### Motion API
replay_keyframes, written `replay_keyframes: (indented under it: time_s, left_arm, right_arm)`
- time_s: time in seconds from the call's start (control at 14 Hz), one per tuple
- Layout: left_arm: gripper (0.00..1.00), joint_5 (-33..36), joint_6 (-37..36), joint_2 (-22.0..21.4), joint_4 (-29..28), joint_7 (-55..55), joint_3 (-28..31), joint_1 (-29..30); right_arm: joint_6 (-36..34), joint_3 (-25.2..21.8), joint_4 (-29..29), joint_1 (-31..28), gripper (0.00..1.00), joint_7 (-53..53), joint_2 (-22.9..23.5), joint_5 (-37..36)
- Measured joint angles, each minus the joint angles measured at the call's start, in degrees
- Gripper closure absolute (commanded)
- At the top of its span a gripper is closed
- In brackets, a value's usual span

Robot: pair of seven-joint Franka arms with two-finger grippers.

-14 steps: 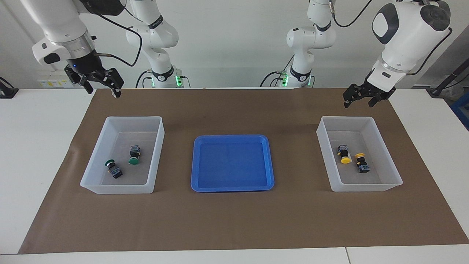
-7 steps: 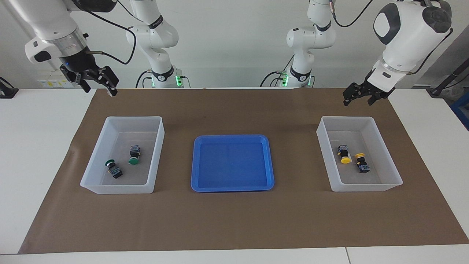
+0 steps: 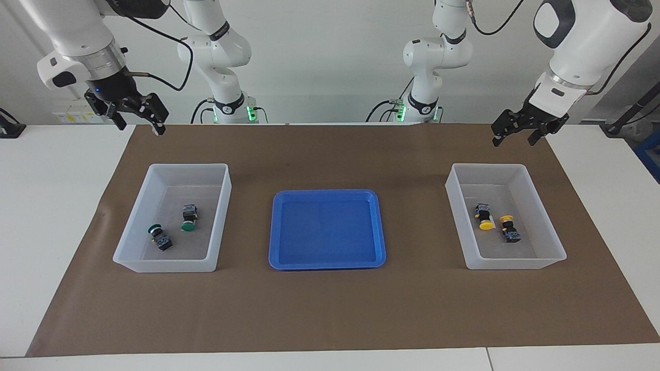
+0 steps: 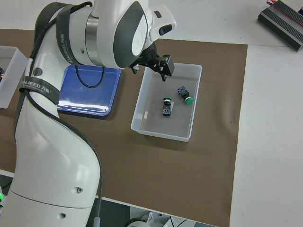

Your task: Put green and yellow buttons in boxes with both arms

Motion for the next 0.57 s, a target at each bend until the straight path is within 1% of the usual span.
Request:
replay_keyframes:
  time_s: [0.21, 0.57]
  left_arm:
    - [0.0, 0.0, -0.2, 0.1, 0.6, 2.2, -0.5, -0.1]
    - [0.0, 0.0, 0.0, 0.9, 0.5, 2.8, -0.4, 0.0]
  right_arm:
    - [0.0, 0.2, 0.0, 0.0, 0.0, 0.0, 0.0, 0.0]
    - [0.0, 0.2, 0.0, 0.0, 0.0, 0.0, 0.0, 0.0]
